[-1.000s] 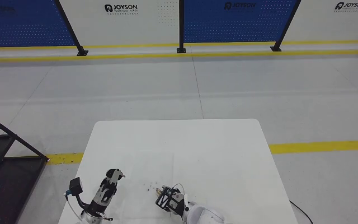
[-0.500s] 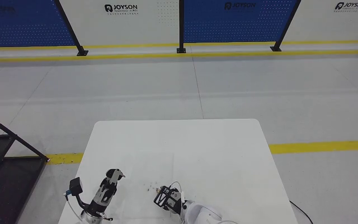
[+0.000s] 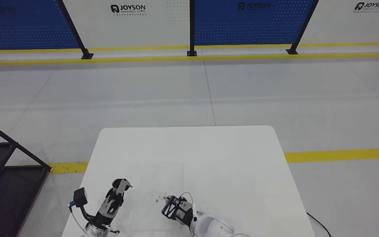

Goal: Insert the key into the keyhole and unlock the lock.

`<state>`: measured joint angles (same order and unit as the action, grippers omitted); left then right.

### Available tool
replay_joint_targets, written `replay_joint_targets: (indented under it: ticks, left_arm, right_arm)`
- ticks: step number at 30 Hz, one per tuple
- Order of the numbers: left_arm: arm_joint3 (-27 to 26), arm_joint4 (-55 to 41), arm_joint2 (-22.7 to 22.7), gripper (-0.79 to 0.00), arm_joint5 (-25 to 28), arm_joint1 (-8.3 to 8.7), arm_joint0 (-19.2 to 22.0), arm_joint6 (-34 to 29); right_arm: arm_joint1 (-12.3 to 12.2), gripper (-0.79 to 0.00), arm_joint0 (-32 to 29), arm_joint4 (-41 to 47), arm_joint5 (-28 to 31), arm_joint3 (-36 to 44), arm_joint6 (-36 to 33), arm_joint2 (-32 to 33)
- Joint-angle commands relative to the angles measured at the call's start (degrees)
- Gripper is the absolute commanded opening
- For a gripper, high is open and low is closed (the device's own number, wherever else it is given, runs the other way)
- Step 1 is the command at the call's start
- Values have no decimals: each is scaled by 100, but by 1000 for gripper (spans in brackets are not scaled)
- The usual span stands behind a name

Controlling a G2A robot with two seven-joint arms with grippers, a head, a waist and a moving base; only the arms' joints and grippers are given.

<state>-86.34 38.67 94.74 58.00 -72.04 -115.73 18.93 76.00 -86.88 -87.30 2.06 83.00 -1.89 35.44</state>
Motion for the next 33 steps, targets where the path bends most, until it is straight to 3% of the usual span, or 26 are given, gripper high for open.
replay_joint_targets:
  ticks: [1, 6, 12, 17, 21, 33]
  left_arm:
    - [0, 0, 0, -785, 0, 0, 0, 0]
    - [-59, -256, -168, -785, 0, -7, 25, -114]
    - [-408, -1207, -817, -785, 0, 66, -8, -578]
    - [-804, -1989, -1353, -785, 0, 197, -37, -938]
    - [-1000, -2605, -1656, -785, 0, 340, -39, -1498]
    - [-1000, -2605, -1656, -785, 0, 340, -39, -1498]
  right_arm:
    - [-54, -785, -158, 39, -50, 125, 477, 130]
    - [-210, -785, -598, 528, 282, 380, 2347, 579]
    - [-262, -785, -686, 1250, 1663, 4, 4913, 730]
    - [-147, -785, -338, 1373, 2596, -563, 6374, 431]
    - [7, -785, -2, 1303, 3002, -993, 6965, 77]
    - [78, -785, 79, 1306, 2873, -1106, 7013, -33]
